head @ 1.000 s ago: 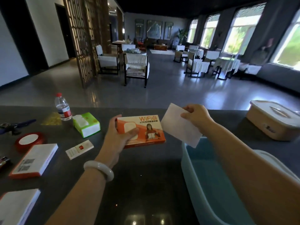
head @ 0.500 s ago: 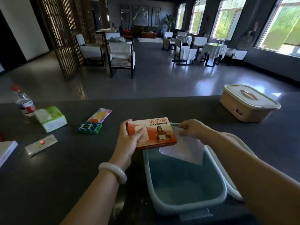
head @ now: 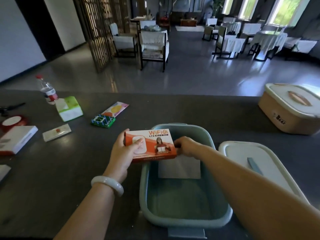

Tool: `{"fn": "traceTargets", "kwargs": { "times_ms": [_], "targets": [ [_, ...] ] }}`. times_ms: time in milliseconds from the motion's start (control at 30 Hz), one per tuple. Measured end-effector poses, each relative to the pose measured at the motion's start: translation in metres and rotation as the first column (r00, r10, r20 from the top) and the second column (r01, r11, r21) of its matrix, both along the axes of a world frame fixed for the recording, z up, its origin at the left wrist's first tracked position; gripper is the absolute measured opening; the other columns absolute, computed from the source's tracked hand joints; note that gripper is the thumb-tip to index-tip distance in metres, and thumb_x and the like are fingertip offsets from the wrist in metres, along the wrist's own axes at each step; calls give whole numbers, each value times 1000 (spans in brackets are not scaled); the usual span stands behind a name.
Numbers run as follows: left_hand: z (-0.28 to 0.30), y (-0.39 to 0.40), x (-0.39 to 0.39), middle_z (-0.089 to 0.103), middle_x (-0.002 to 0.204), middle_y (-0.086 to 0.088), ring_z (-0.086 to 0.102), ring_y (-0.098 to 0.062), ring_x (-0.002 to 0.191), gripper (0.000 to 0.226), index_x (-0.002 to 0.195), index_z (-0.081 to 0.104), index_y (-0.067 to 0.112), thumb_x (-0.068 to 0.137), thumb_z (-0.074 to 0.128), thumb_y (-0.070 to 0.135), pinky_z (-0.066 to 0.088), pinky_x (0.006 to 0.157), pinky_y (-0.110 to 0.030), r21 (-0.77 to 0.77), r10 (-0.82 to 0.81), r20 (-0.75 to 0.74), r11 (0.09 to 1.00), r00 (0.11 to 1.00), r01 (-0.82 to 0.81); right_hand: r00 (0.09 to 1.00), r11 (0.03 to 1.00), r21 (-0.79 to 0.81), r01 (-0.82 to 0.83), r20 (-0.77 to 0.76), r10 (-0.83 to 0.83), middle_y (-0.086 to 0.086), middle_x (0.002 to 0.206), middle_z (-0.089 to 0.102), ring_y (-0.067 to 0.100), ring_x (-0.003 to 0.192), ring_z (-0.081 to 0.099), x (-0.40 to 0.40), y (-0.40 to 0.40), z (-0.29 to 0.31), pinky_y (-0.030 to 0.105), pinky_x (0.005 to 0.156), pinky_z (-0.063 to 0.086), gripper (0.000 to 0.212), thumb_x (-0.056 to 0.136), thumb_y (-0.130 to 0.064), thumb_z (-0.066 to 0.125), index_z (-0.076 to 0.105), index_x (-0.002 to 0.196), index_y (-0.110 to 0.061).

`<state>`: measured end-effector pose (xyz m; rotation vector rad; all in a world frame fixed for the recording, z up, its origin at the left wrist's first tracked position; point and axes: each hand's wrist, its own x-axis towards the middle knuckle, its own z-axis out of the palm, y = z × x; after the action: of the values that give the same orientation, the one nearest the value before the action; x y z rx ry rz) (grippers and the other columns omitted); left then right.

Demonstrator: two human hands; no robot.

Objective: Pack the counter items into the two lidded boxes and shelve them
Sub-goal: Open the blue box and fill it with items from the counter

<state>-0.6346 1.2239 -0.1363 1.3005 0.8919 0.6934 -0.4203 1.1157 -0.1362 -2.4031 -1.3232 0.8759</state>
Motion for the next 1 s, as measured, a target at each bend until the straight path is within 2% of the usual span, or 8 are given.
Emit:
{"fn": "traceTargets", "kwargs": {
  "times_ms": [67, 167, 367, 567, 633, 733, 867, 1000],
  "targets": [
    [-4, 2, -4, 68, 112, 4, 72, -12, 89, 65, 135, 45, 37, 80, 77, 25, 57, 68, -29, -23, -5, -9, 1000, 1000, 5, 1000, 998, -59, -11, -25, 10, 3, 105, 65, 15, 94, 57, 3, -1, -7, 26, 82, 44, 30, 87, -7, 65, 65, 116, -15],
    [-6, 8, -3, 69, 112, 4, 72, -12, 89, 65, 136, 45, 37, 80, 76, 26, 57, 69, -30, -25, -28, -26, 999, 999, 27, 1000, 995, -96, 12, -17, -14, 5, 122, 61, 20, 112, 56, 7, -2, -15, 29, 92, 44, 45, 85, -6, 69, 59, 128, -14],
    [-9, 10, 1, 67, 115, 4, 70, -16, 95, 68, 138, 44, 38, 79, 76, 29, 57, 75, -34, -55, -54, -35, 997, 998, 52, 997, 997, -5, 76, 9, -76, 2, 116, 65, 19, 109, 59, 12, 2, -22, 31, 92, 48, 42, 77, -7, 77, 65, 115, -16],
    [-8, 10, 0, 67, 114, 5, 71, -12, 92, 65, 137, 44, 38, 80, 75, 27, 57, 66, -27, -82, -73, -15, 994, 997, 71, 987, 983, 97, 154, 19, -157, 3, 109, 67, 16, 96, 64, 14, -6, -19, 34, 86, 54, 35, 80, -2, 72, 65, 112, -17],
    [-8, 10, 0, 68, 112, 5, 71, -11, 90, 65, 137, 45, 36, 81, 75, 24, 57, 65, -26, -100, -76, 1, 992, 997, 76, 986, 981, 119, 153, 48, -160, -2, 102, 66, 14, 91, 62, 13, -12, -16, 25, 78, 52, 37, 78, -6, 76, 67, 112, -18],
    [-7, 10, -1, 69, 112, 3, 71, -13, 92, 66, 137, 45, 36, 79, 75, 25, 57, 71, -32, -129, -96, 19, 987, 995, 97, 988, 989, 8, 151, -34, -150, -4, 90, 60, 12, 81, 57, 4, -19, -17, 16, 65, 44, 43, 75, -6, 79, 67, 113, -19],
    [-9, 9, -2, 71, 110, 4, 71, -16, 95, 70, 135, 47, 37, 71, 77, 30, 57, 81, -41, -165, -100, 32, 981, 994, 104, 982, 969, -206, 139, -97, -162, 3, 106, 55, 21, 90, 58, -7, -21, -26, 31, 82, 54, 65, 75, -11, 80, 53, 131, -32],
    [-10, 9, -2, 73, 105, 6, 71, -15, 94, 72, 133, 48, 37, 68, 77, 32, 56, 82, -42, -181, -91, 47, 979, 995, 98, 969, 962, -202, 183, -130, -212, 8, 125, 56, 28, 107, 59, -10, -21, -31, 32, 88, 52, 76, 75, -7, 79, 46, 138, -33]
  ]
}}
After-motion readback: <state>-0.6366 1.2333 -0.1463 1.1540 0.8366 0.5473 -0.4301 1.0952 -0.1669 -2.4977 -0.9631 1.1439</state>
